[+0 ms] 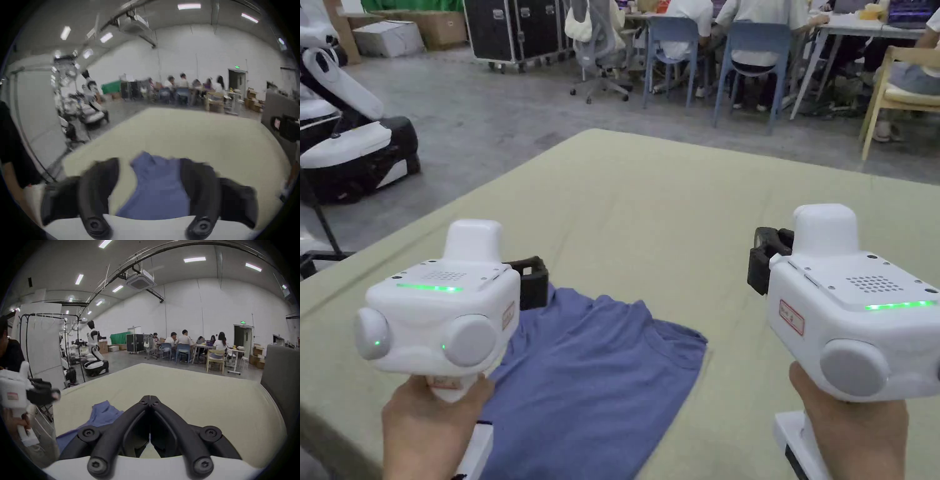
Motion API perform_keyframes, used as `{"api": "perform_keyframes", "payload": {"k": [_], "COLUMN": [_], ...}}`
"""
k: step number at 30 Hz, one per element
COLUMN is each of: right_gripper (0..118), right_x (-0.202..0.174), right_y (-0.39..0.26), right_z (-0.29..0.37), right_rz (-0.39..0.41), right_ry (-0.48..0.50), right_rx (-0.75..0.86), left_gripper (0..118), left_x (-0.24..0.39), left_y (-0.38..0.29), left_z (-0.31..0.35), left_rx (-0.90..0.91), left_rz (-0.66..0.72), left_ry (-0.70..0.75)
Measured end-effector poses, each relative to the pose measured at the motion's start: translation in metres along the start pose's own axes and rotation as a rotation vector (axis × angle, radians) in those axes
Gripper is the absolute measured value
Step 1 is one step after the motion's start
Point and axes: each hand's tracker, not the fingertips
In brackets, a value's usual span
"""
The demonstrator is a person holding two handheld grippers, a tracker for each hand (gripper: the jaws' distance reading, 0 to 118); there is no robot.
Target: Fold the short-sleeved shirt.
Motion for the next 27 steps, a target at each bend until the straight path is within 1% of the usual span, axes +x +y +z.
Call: {"api": "perform_keyframes", "payload": {"k": [1,4,6,7,9,11,13,14,15,16,17,18,19,20,22,23,26,27], "right_gripper": [3,3,3,3,3,3,3,3,3,3,3,3,3,3,3,3,3,3], "right_x": [0.008,0.036,0.055,0.066,0.079,0.095,0.103,0.108,0.112,0.112,0.113,0.115,0.117,0.117,0.12,0.123,0.133,0.14], "right_y": [-0.003,-0.018,-0.029,-0.037,-0.05,-0.064,-0.077,-0.082,-0.087,-0.092,-0.096,-0.1,-0.104,-0.107,-0.112,-0.113,-0.11,-0.109], "right_z": [-0.003,-0.013,-0.022,-0.028,-0.033,-0.04,-0.041,-0.042,-0.042,-0.042,-0.041,-0.039,-0.036,-0.034,-0.026,-0.021,-0.004,0.005], "right_rz": [0.014,0.033,0.045,0.056,0.068,0.06,0.05,0.045,0.04,0.031,0.019,-0.004,-0.033,-0.058,-0.091,-0.101,-0.087,-0.078], "right_ry": [-0.025,-0.073,-0.093,-0.108,-0.123,-0.13,-0.13,-0.127,-0.123,-0.118,-0.113,-0.103,-0.088,-0.078,-0.067,-0.061,-0.073,-0.084], "right_rx": [-0.018,-0.065,-0.109,-0.134,-0.172,-0.202,-0.227,-0.238,-0.249,-0.252,-0.256,-0.261,-0.263,-0.263,-0.261,-0.265,-0.264,-0.258], "left_gripper": [88,88,88,88,88,88,88,88,88,87,68,38,13,4,4,4,4,4], "left_x": [0.014,0.061,0.096,0.112,0.139,0.161,0.175,0.178,0.175,0.168,0.16,0.152,0.143,0.132,0.111,0.11,0.114,0.119], "left_y": [-0.011,-0.044,-0.075,-0.089,-0.116,-0.137,-0.157,-0.16,-0.153,-0.146,-0.147,-0.146,-0.145,-0.143,-0.137,-0.134,-0.112,-0.103], "left_z": [-0.015,-0.081,-0.108,-0.125,-0.146,-0.175,-0.191,-0.193,-0.184,-0.18,-0.18,-0.181,-0.18,-0.182,-0.193,-0.195,-0.202,-0.199], "left_rx": [-0.033,-0.188,-0.255,-0.298,-0.344,-0.392,-0.437,-0.404,-0.356,-0.363,-0.36,-0.358,-0.34,-0.35,-0.391,-0.384,-0.366,-0.338], "left_rz": [-0.004,-0.076,-0.135,-0.165,-0.176,-0.18,-0.213,-0.239,-0.209,-0.188,-0.165,-0.147,-0.112,-0.049,0.041,0.045,0.023,0.066], "left_ry": [-0.073,-0.132,-0.195,-0.201,-0.243,-0.251,-0.22,-0.191,-0.209,-0.216,-0.242,-0.228,-0.193,-0.179,-0.188,-0.17,-0.171,-0.197]}}
